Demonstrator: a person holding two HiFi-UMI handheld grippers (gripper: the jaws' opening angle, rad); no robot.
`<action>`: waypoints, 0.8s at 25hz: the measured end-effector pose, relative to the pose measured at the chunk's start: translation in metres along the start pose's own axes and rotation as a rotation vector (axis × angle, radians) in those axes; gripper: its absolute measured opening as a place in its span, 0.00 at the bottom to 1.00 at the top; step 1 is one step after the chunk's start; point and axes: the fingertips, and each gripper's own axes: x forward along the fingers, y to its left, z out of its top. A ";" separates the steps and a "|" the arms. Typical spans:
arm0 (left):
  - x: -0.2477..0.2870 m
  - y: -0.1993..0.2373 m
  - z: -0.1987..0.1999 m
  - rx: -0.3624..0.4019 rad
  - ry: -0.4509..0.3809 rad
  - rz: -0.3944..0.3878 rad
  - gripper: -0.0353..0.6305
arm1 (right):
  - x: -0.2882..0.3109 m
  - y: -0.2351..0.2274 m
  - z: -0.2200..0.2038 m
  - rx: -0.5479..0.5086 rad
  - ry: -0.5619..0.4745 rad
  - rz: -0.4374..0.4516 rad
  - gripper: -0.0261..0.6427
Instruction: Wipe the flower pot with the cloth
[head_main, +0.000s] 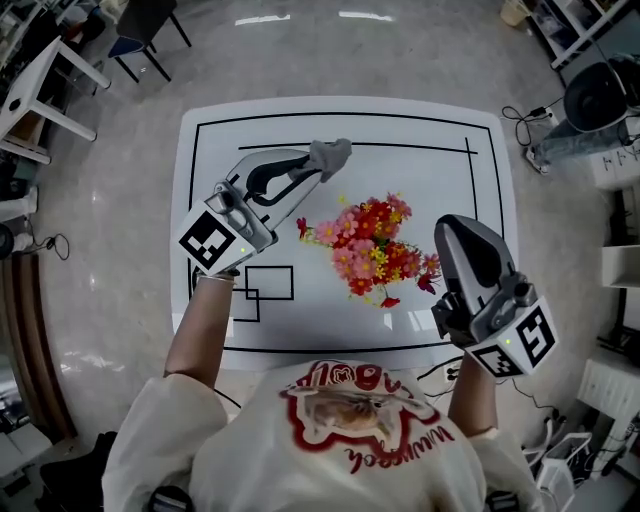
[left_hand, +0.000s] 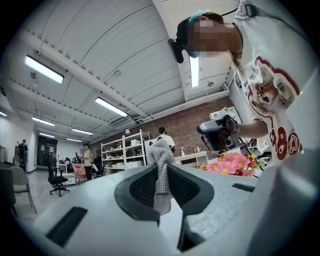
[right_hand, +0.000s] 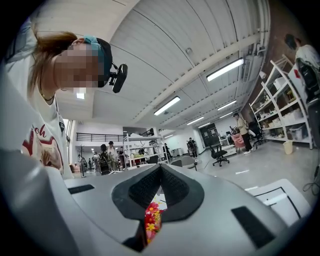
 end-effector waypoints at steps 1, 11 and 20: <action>0.004 0.000 -0.005 -0.013 -0.003 -0.018 0.14 | 0.002 -0.002 -0.002 0.007 0.002 0.001 0.04; 0.032 -0.008 -0.053 -0.079 0.061 -0.172 0.14 | 0.013 -0.021 -0.011 0.028 0.010 -0.006 0.04; 0.047 -0.027 -0.089 -0.117 0.151 -0.318 0.14 | 0.015 -0.034 -0.018 0.062 0.004 -0.026 0.04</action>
